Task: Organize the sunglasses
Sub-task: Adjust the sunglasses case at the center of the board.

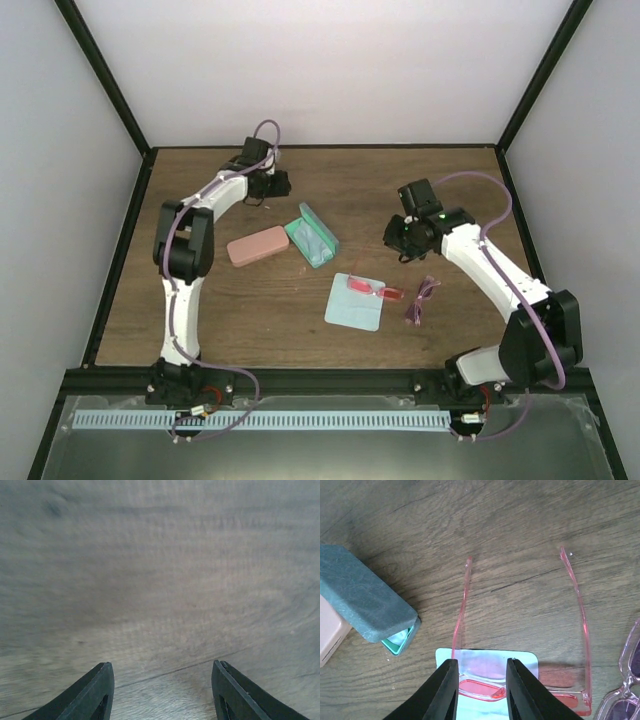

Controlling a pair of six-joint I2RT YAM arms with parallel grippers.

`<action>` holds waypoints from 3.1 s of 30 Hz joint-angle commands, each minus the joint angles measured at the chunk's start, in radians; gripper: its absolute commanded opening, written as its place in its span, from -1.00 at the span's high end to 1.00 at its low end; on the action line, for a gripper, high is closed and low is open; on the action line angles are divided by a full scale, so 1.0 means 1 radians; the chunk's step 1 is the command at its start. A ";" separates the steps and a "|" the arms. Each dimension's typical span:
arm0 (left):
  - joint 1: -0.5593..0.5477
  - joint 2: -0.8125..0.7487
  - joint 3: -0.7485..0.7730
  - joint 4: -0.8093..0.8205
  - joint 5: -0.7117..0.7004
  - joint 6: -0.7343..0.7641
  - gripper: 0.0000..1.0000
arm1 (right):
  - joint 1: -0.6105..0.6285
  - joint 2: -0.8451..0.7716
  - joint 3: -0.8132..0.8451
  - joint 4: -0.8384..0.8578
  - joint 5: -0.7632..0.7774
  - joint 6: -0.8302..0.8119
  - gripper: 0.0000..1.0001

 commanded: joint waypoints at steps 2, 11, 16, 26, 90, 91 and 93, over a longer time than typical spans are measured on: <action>-0.040 0.068 0.027 -0.055 0.137 0.010 -0.11 | 0.008 -0.010 0.036 -0.035 0.009 0.002 0.46; -0.092 -0.041 -0.293 0.027 0.097 -0.039 -0.10 | 0.008 -0.041 -0.033 -0.015 -0.012 0.015 0.45; -0.093 -0.107 -0.433 0.068 0.096 -0.050 -0.10 | 0.008 -0.051 -0.062 -0.007 -0.018 0.003 0.45; -0.110 -0.230 -0.630 0.110 0.107 -0.055 -0.10 | 0.010 -0.035 -0.089 0.032 -0.058 -0.013 0.44; -0.138 -0.331 -0.741 0.173 0.194 -0.077 0.91 | 0.010 -0.057 -0.188 0.078 -0.105 -0.063 0.40; -0.138 -0.343 -0.747 0.169 0.182 -0.085 0.91 | 0.010 -0.057 -0.183 0.072 -0.088 -0.062 0.40; -0.138 -0.373 -0.753 0.158 0.146 -0.095 0.91 | 0.005 -0.067 -0.164 0.058 -0.046 -0.057 0.37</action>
